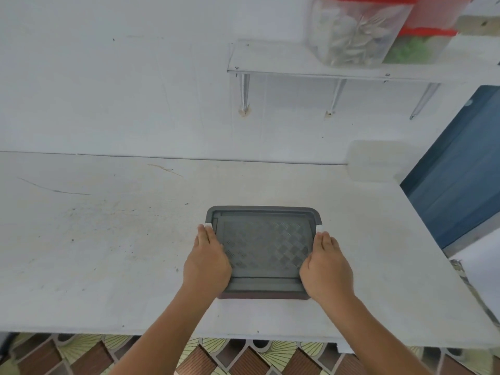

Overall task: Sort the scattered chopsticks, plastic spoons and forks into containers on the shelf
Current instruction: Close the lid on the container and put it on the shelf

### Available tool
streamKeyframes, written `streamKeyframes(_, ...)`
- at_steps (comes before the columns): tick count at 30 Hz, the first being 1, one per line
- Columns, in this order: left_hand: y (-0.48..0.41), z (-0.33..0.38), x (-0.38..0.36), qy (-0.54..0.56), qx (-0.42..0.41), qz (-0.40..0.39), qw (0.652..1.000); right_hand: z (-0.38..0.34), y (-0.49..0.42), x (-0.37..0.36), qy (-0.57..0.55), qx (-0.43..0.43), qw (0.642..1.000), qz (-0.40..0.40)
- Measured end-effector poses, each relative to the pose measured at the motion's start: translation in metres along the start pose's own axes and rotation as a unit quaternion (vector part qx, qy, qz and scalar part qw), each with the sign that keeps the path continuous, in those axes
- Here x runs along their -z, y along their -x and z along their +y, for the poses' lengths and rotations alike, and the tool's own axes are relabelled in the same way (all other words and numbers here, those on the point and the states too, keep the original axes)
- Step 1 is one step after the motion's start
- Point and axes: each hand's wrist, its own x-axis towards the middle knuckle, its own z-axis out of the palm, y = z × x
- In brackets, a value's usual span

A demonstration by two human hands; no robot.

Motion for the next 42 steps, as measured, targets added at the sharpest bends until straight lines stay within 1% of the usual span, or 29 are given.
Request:
streamKeyframes(4, -0.005, -0.013, 0.021, 0.054, -0.005, -0.009, 0.998, -0.007, 0.003, 0.009, 0.016, -0.009, 1.0, -0.017)
streamKeyframes(5, -0.007, -0.021, 0.029, 0.106, 0.017, -0.006, 0.994, -0.008, 0.004, 0.01, 0.019, -0.01, 1.0, -0.019)
streamKeyframes(7, -0.008, -0.033, 0.039, 0.252, 0.087, 0.01, 0.964, -0.006, 0.005, 0.01, 0.023, -0.007, 1.0, -0.018)
streamKeyframes(8, -0.007, -0.034, 0.042, 0.302, 0.123, 0.009, 0.945, -0.006, 0.005, 0.011, 0.027, -0.006, 0.999, -0.019)
streamKeyframes(12, -0.019, -0.033, 0.035, 0.396, 0.211, -0.072, 0.891, -0.008, -0.002, 0.017, 0.069, 0.005, 0.998, -0.007)
streamKeyframes(14, -0.028, -0.031, 0.035, 0.401, 0.219, -0.085, 0.886, -0.013, -0.009, 0.031, 0.082, 0.016, 0.996, -0.008)
streamKeyframes(15, -0.031, -0.032, 0.036, 0.392, 0.215, -0.085, 0.89, -0.016, -0.016, 0.041, 0.082, 0.017, 0.996, -0.009)
streamKeyframes(17, -0.029, -0.033, 0.041, 0.374, 0.194, -0.088, 0.902, -0.02, -0.043, 0.06, 0.072, -0.01, 0.997, -0.007)
streamKeyframes(19, -0.019, -0.035, 0.051, 0.335, 0.165, -0.106, 0.922, -0.022, -0.07, 0.072, 0.069, -0.023, 0.997, -0.012)
streamKeyframes(21, 0.0, -0.041, 0.059, 0.286, 0.166, -0.13, 0.935, -0.016, -0.095, 0.063, 0.072, 0.025, 0.997, -0.031)
streamKeyframes(22, 0.013, -0.045, 0.06, 0.286, 0.183, -0.15, 0.929, -0.013, -0.104, 0.059, 0.04, 0.059, 0.996, -0.053)
streamKeyframes(23, 0.029, -0.049, 0.06, 0.302, 0.201, -0.187, 0.913, -0.009, -0.112, 0.052, -0.018, 0.085, 0.993, -0.082)
streamKeyframes(24, 0.046, -0.051, 0.058, 0.328, 0.21, -0.239, 0.89, -0.007, -0.117, 0.047, -0.069, 0.095, 0.986, -0.119)
streamKeyframes(25, 0.062, -0.048, 0.056, 0.354, 0.201, -0.292, 0.866, -0.005, -0.122, 0.042, -0.1, 0.103, 0.98, -0.14)
streamKeyframes(26, 0.076, -0.044, 0.053, 0.375, 0.179, -0.328, 0.848, -0.004, -0.124, 0.038, -0.108, 0.11, 0.977, -0.147)
streamKeyframes(27, 0.084, -0.04, 0.048, 0.399, 0.153, -0.339, 0.838, -0.002, -0.126, 0.032, -0.102, 0.117, 0.977, -0.144)
streamKeyframes(29, 0.087, -0.032, 0.037, 0.451, 0.128, -0.295, 0.833, 0.001, -0.123, 0.028, -0.079, 0.109, 0.982, -0.129)
streamKeyframes(31, 0.078, -0.027, 0.027, 0.491, 0.149, -0.216, 0.831, 0.011, -0.114, 0.03, -0.07, 0.096, 0.986, -0.117)
streamKeyframes(33, 0.066, -0.027, 0.025, 0.517, 0.182, -0.118, 0.828, 0.026, -0.093, 0.04, -0.082, 0.073, 0.982, -0.153)
streamKeyframes(34, 0.062, -0.026, 0.026, 0.528, 0.185, -0.081, 0.825, 0.034, -0.078, 0.047, -0.1, 0.063, 0.973, -0.198)
streamKeyframes(35, 0.061, -0.025, 0.027, 0.54, 0.174, -0.065, 0.821, 0.042, -0.061, 0.052, -0.135, 0.051, 0.955, -0.259)
streamKeyframes(36, 0.063, -0.021, 0.028, 0.549, 0.154, -0.069, 0.819, 0.048, -0.043, 0.056, -0.18, 0.044, 0.929, -0.32)
streamKeyframes(37, 0.066, -0.017, 0.027, 0.552, 0.134, -0.083, 0.819, 0.051, -0.025, 0.057, -0.238, 0.045, 0.901, -0.359)
streamKeyframes(38, 0.069, -0.014, 0.023, 0.544, 0.119, -0.101, 0.824, 0.05, -0.01, 0.057, -0.315, 0.046, 0.874, -0.366)
streamKeyframes(40, 0.075, -0.007, 0.011, 0.529, 0.109, -0.108, 0.835, 0.041, 0.011, 0.046, -0.492, 0.037, 0.805, -0.329)
streamKeyframes(41, 0.076, -0.006, 0.007, 0.532, 0.111, -0.095, 0.834, 0.034, 0.018, 0.037, -0.55, 0.025, 0.778, -0.302)
streamKeyframes(42, 0.075, -0.006, 0.004, 0.535, 0.109, -0.082, 0.834, 0.026, 0.023, 0.028, -0.585, 0.01, 0.764, -0.272)
